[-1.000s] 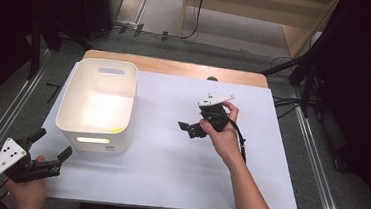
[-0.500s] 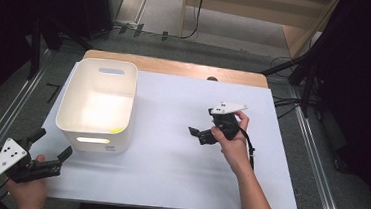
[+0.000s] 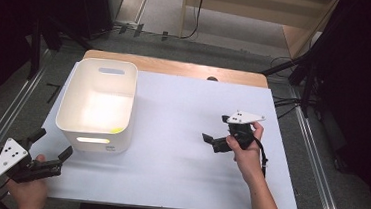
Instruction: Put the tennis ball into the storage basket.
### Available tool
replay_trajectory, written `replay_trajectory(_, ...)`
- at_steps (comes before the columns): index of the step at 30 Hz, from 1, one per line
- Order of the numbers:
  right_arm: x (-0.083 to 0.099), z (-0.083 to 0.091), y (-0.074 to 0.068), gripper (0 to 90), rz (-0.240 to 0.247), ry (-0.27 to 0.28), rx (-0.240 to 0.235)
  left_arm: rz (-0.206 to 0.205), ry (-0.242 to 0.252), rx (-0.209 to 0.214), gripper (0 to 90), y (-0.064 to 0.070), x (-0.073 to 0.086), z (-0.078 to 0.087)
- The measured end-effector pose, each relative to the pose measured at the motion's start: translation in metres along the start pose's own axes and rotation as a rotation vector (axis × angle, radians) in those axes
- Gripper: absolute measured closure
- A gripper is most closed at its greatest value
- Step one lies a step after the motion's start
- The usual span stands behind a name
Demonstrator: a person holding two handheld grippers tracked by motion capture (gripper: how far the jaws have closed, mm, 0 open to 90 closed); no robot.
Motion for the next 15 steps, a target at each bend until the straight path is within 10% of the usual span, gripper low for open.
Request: replay_trajectory(15,0.022,0.037,0.014,0.0,-0.029,0.053,0.032,-0.005,-0.016,-0.001,0.0,0.000,0.001,-0.001)
Point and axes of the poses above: each handheld gripper's, and its own axes: z roughly backward along the jaws, x roughly out of its underside, y roughly to its right, the point moved 2 cm from there along -z, roughly forward along the jaws, and after that the axes turned 13 degrees about y, right-handed, at the moved point
